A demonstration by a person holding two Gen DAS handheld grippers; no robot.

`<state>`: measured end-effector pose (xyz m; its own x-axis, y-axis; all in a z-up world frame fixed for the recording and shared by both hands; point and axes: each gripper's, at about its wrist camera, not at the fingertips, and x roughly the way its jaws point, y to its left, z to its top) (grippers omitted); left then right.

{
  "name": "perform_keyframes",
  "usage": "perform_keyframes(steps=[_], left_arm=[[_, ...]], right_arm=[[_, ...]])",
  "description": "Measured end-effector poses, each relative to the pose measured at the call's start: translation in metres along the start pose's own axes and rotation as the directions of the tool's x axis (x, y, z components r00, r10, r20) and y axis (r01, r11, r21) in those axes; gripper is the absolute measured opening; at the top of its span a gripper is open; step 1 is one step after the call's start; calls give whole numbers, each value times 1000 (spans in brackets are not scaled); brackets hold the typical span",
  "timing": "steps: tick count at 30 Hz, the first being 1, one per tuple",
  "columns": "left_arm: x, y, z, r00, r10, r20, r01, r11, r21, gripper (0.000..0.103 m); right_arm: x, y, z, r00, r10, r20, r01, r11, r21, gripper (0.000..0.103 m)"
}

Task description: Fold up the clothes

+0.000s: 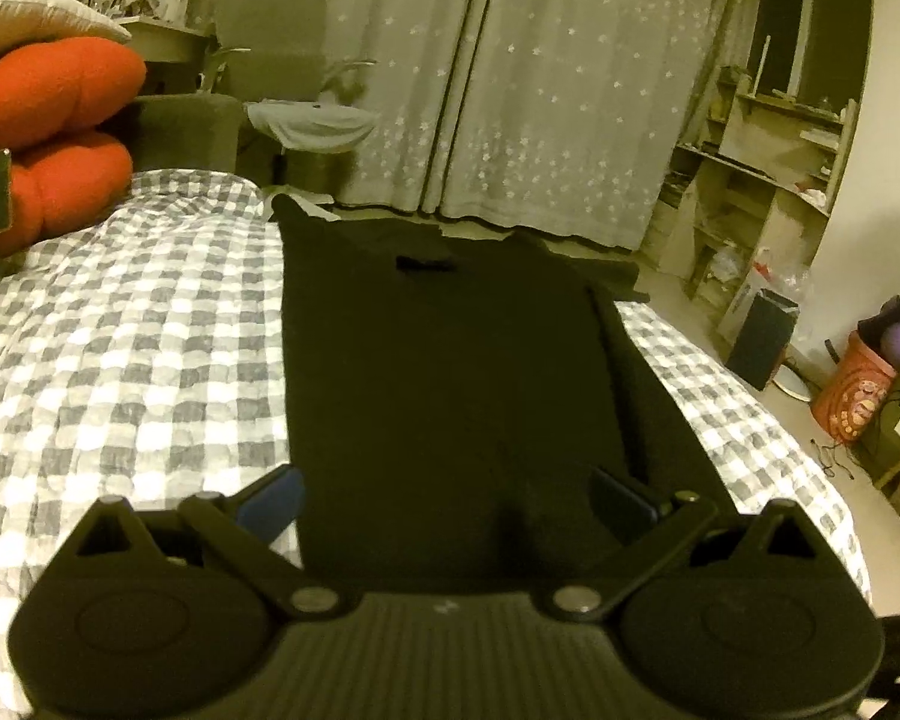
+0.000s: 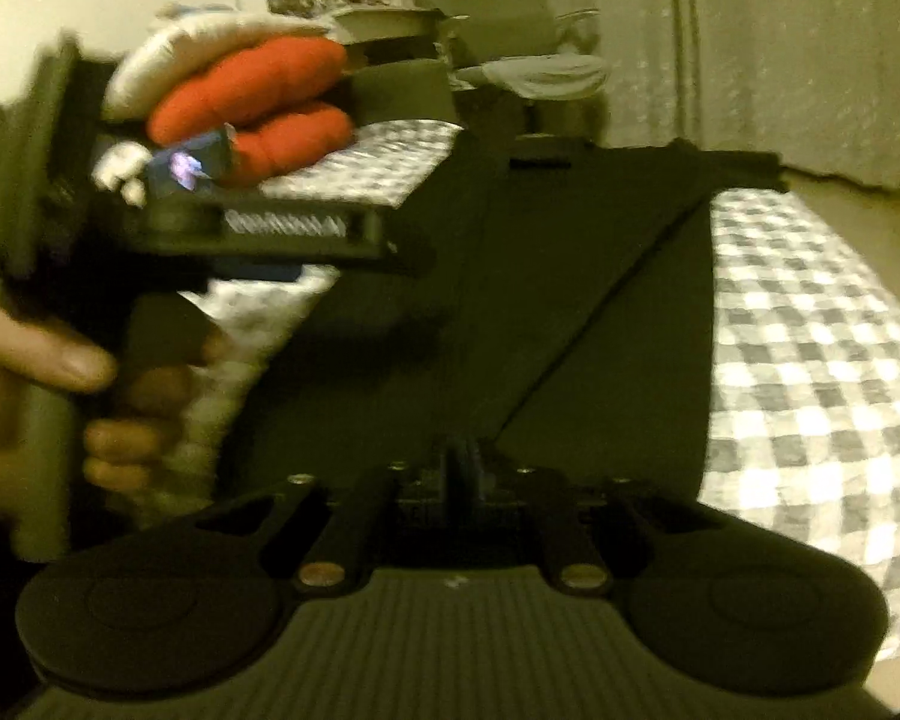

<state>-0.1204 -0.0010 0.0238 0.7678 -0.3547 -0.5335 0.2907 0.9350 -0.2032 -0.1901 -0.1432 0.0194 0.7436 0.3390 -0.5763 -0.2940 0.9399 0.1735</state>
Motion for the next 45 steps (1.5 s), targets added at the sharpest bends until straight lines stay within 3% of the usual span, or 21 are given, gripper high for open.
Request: perform_keyframes(steps=[2,7,10,15,21,25,27,31,35,40,41,43,44,45], left_arm=[[0,2,2,1000,-8,4,8,1000,-4,102],[1,-4,1,998,-56,0,56,998,21,102],[2,-15,-1,994,-107,-3,107,992,60,102],[4,-35,-8,982,-189,-23,191,972,140,101],[11,-48,-14,971,-232,-50,237,951,197,79],[20,-50,-16,955,-277,-102,291,942,166,57],[24,-51,-17,946,-300,-128,317,937,149,51],[33,-53,-21,922,-339,-187,363,925,111,20],[35,-57,-24,924,-333,-185,360,923,138,2],[38,-53,-23,914,-354,-196,374,925,72,1],[38,-54,-23,913,-359,-196,378,923,70,1],[37,-56,-23,905,-377,-197,396,916,65,1],[36,-57,-24,901,-385,-199,404,913,61,1],[36,-58,-25,898,-392,-200,411,910,60,1]], right_arm=[[-13,-5,8,1000,21,23,-21,1000,9,51],[-35,-30,29,997,-48,65,46,999,21,53],[-33,-57,37,995,-86,56,79,990,118,53],[-24,-93,45,996,-85,36,73,963,259,52],[-4,-138,67,996,-90,22,74,915,397,53],[19,-174,101,997,-67,40,39,878,477,53],[40,-190,122,998,-62,33,37,867,497,53],[86,-221,155,996,-88,-2,75,842,534,53],[117,-243,172,995,-104,-8,90,820,565,53],[148,-268,188,993,-119,0,95,795,600,53],[151,-265,192,990,-141,-5,117,805,582,53],[159,-260,200,983,-185,-14,163,823,545,29],[159,-254,203,981,-192,-4,166,837,522,8],[160,-249,206,980,-198,6,169,850,499,8]])
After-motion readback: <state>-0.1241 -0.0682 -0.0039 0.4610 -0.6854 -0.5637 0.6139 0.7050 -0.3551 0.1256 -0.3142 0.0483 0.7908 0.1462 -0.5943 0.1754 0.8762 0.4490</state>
